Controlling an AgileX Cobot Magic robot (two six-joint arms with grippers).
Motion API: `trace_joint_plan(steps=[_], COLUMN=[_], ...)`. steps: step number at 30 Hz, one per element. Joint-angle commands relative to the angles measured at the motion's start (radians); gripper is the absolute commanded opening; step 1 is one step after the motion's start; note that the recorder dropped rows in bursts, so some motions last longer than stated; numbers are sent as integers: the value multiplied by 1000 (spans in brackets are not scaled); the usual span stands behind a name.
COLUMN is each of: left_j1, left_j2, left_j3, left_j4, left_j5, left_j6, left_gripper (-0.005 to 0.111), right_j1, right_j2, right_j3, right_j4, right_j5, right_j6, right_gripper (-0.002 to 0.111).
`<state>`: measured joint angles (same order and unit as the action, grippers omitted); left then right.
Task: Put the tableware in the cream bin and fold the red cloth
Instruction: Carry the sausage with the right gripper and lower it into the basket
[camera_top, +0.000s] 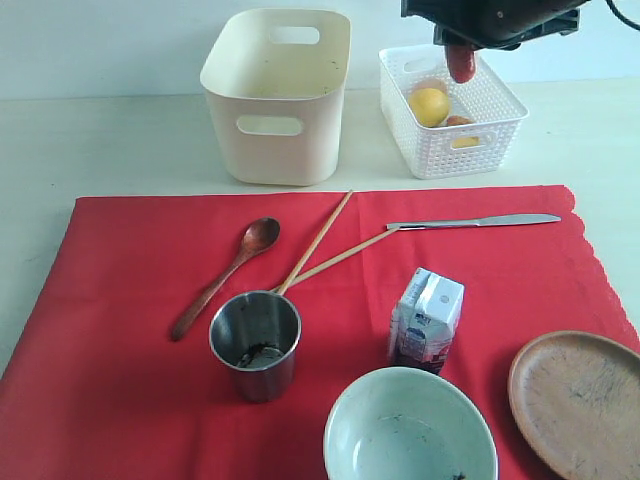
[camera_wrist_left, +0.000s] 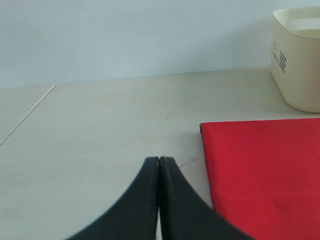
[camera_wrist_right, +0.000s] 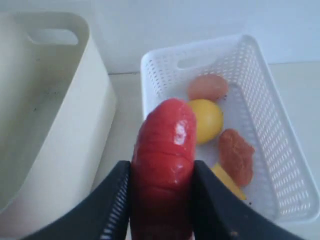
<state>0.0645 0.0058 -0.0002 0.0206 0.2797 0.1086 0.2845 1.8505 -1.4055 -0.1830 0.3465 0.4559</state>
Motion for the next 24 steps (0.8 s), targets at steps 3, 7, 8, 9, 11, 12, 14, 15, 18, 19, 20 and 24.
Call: trace_joint_plan(steps=[3,7,8,9,11,12,14,15,18,19,20,24], left_j1=[-6,-6,-6,-6,-6,-6,-6,-6,-6,-6,-6,-6], left_j2=[-6,-6,-6,-6,-6,-6,-6,-6,-6,-6,-6,-6], left_j3=[0,0,0,0,0,0,0,0,0,0,0,0], left_j4=[4,4,4,4,4,4,4,4,4,4,4,4], left_j5=[-6,-6,-6,-6,-6,-6,-6,-6,-6,-6,-6,-6], left_j6=[-7,-7,-7,-7,-7,-7,-7,-7,-7,-7,-7,-7], left_gripper=[1,1,1,1,1,1,1,1,1,1,1,1], right_j1=[-32,-32,-32,-32,-32,-32,-32,-32,-29,-29,-29,-29], right_j2=[168,255,272,286,306,313,326,330,337,339,339,339], right_j3=[-145,-209,-219,-229,-231,-231,-231,-231,-231,-231,-231,-231], right_j4=[-21,-21,-21,-21,-21,-21,-21,-21,-14,-14,-16,-8], right_j5=[-1,-1,1,1,-4,-4,-2,-2,-2,-2,-2,-2], right_j6=[-20,-18,-18,-18,-18,-18,-18,-18,-18,-18,-18,-18], right_gripper=[0,0,0,2,7,11,20,25,41,46,50,68])
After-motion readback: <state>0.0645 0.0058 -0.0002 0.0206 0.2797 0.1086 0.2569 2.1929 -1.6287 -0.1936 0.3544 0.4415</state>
